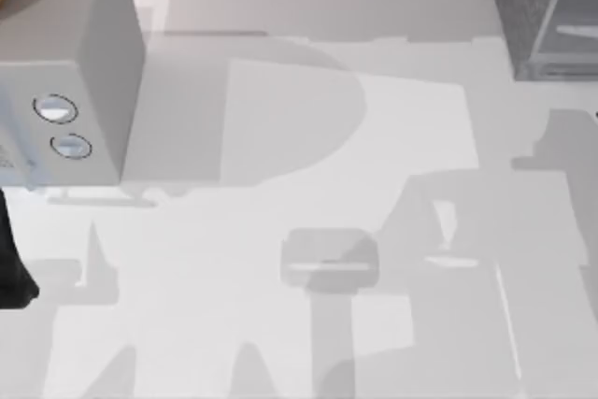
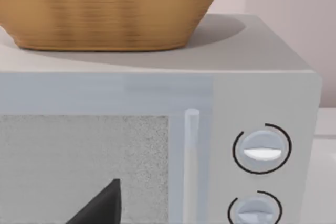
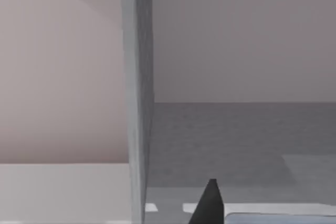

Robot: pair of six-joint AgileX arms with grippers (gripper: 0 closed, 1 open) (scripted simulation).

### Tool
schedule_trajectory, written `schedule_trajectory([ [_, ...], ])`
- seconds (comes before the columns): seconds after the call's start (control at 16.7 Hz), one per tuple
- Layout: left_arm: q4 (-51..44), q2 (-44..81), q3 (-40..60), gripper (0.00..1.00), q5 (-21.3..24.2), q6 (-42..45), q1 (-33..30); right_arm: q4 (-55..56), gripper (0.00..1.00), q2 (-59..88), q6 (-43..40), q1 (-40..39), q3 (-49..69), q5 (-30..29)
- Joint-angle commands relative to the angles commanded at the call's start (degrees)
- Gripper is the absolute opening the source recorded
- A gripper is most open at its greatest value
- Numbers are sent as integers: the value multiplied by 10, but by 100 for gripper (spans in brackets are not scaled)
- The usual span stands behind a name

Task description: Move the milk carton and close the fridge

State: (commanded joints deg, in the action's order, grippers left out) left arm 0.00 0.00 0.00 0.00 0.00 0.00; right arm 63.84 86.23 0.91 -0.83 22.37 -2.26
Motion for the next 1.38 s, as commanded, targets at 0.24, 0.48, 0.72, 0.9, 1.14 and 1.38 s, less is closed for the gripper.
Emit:
schedule_trajectory([
  [0.24, 0, 0, 0, 100, 0, 0, 0, 0, 0, 8, 1, 1, 9, 3],
  [0.48, 0, 0, 0, 100, 0, 0, 0, -10, 0, 88, 2, 25, 83, 36],
  [0.72, 0, 0, 0, 100, 0, 0, 0, -30, 0, 222, -2, 50, 229, 72],
  [0.9, 0, 0, 0, 100, 0, 0, 0, -41, 0, 309, -6, 72, 352, 93],
  [1.14, 0, 0, 0, 100, 0, 0, 0, -68, 0, 410, -7, 109, 464, 123],
  [1.38, 0, 0, 0, 100, 0, 0, 0, -84, 0, 446, -9, 127, 496, 139],
])
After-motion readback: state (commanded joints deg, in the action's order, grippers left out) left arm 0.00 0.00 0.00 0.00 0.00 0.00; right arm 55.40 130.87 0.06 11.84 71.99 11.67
